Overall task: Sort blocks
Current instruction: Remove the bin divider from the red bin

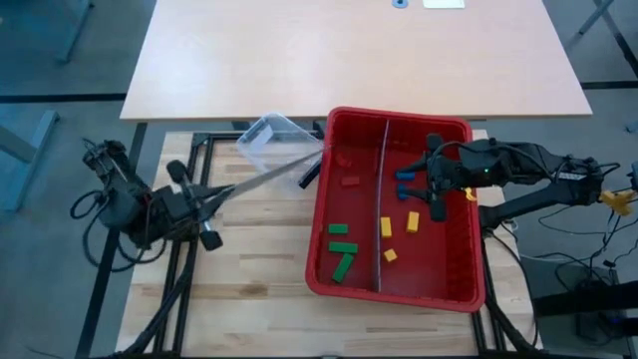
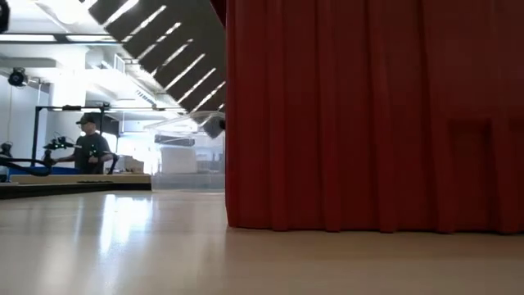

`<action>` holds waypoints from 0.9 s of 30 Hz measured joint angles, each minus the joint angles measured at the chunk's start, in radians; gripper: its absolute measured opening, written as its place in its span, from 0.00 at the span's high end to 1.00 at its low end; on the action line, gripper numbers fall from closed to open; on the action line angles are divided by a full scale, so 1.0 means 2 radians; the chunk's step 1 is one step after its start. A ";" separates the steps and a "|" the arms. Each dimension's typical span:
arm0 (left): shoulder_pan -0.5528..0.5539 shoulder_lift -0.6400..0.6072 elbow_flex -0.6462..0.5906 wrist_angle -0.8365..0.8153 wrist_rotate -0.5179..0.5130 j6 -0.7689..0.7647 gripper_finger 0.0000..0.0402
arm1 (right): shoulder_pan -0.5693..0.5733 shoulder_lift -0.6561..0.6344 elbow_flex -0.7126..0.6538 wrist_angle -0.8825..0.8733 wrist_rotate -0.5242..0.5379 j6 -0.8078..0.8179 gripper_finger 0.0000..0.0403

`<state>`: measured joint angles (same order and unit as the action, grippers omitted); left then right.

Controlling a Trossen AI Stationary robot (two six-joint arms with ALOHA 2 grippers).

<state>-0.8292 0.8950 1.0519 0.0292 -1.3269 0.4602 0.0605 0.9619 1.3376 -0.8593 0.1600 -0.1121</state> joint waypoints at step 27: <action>-0.114 0.134 0.183 0.007 -0.122 0.159 1.00 | 0.000 0.002 0.000 0.002 0.013 0.004 0.53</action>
<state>-1.0567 1.1637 1.4185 0.0430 -1.5718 0.7781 0.0605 0.9668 1.3373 -0.8555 0.1852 -0.1047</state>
